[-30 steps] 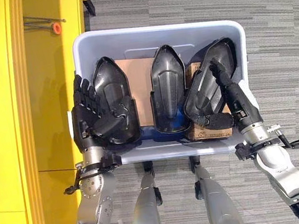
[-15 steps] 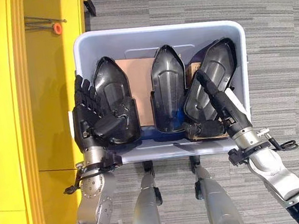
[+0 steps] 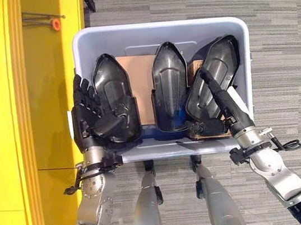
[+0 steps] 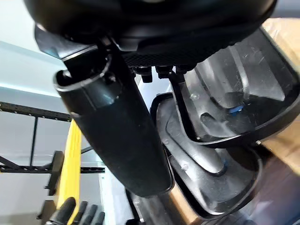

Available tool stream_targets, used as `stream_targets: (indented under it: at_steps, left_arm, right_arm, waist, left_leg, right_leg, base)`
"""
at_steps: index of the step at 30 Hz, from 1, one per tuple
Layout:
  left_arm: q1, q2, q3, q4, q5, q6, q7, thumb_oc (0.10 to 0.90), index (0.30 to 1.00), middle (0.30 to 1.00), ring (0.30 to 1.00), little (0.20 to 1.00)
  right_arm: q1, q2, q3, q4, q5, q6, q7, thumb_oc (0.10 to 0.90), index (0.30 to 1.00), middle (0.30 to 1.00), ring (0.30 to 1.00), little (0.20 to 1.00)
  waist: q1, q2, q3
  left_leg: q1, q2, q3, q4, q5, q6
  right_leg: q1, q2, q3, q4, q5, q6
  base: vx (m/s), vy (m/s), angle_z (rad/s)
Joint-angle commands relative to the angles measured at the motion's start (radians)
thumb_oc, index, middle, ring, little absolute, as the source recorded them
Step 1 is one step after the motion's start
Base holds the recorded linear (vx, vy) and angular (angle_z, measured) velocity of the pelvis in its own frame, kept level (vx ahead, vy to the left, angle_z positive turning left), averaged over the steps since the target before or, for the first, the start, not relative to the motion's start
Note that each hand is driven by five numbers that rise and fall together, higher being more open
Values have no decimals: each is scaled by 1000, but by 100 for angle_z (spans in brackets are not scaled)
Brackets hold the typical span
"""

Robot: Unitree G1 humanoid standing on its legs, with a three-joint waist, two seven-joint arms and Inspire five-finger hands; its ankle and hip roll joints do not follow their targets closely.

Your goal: Move parts from the plastic box to the shelf.

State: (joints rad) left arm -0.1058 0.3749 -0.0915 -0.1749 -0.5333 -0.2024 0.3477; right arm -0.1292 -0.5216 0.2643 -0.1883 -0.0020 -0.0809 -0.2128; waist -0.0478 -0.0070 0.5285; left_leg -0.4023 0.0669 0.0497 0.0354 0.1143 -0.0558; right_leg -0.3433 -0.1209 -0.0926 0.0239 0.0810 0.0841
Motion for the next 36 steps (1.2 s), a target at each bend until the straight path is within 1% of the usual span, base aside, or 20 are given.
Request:
stream_targets:
  at_steps: [1, 9, 16, 18, 27, 32, 36]
  left_arm:
    - [-21, 38, 46, -164, 66, -125, 14, 900, 1000, 1000, 1000, 1000]
    - [-19, 34, 45, -146, 55, -135, 23, 900, 1000, 1000, 1000, 1000]
    - [-20, 29, 41, -147, 40, -139, 24, 900, 1000, 1000, 1000, 1000]
    - [-22, 29, 41, -150, 36, -139, 25, 900, 1000, 1000, 1000, 1000]
    - [-20, 28, 39, -147, 28, -139, 32, 900, 1000, 1000, 1000, 1000]
    - [-20, 26, 34, -150, 26, -140, 42, 900, 1000, 1000, 1000, 1000]
    - [-16, 31, 34, -154, 33, -142, 52, 900, 1000, 1000, 1000, 1000]
  right_arm:
    - [-60, -22, -6, -78, -57, -70, -53, 900, 1000, 1000, 1000, 1000]
    - [-107, -17, 4, -42, -118, -58, -93, 900, 1000, 1000, 1000, 1000]
    - [-137, -4, 16, -5, -134, -47, -109, 900, 1000, 1000, 1000, 1000]
    - [-150, 2, 25, 21, -145, -38, -117, 900, 1000, 1000, 1000, 1000]
    - [-154, 23, 41, 90, -154, -17, -134, 900, 1000, 1000, 1000, 1000]
    - [-160, 45, 49, 151, -171, 6, -164, 900, 1000, 1000, 1000, 1000]
    - [-172, 57, 42, 219, -226, 33, -218, 900, 1000, 1000, 1000, 1000]
  waist:
    - [-10, -19, -31]
    - [-4, -10, -24]
    - [-2, -1, -18]
    - [1, 6, -12]
    - [3, 18, -9]
    - [4, 27, -8]
    - [6, 34, -8]
  left_leg:
    - [-42, 20, 64, 177, -142, -1]
    - [-66, 21, 65, 198, -152, 3]
    - [-88, 18, 65, 221, -162, 7]
    - [-105, 17, 66, 235, -167, 10]
    - [-157, 19, 64, 282, -182, 16]
    - [-191, 21, 61, 303, -189, 19]
    - [-222, 23, 60, 328, -195, 21]
  right_leg:
    - [-20, -64, 28, 133, -110, 40]
    - [-46, -60, 32, 156, -116, 39]
    - [-69, -61, 34, 179, -122, 37]
    - [-87, -61, 36, 197, -127, 36]
    - [-141, -60, 41, 247, -143, 28]
    - [-178, -60, 43, 278, -154, 23]
    - [-213, -60, 42, 309, -162, 19]
  base:
    - [0, 0, 0]
    - [0, 0, 0]
    - [0, 0, 0]
    - [0, 0, 0]
    - [-11, 3, 3]
    - [-3, 2, 1]
    - [0, 0, 0]
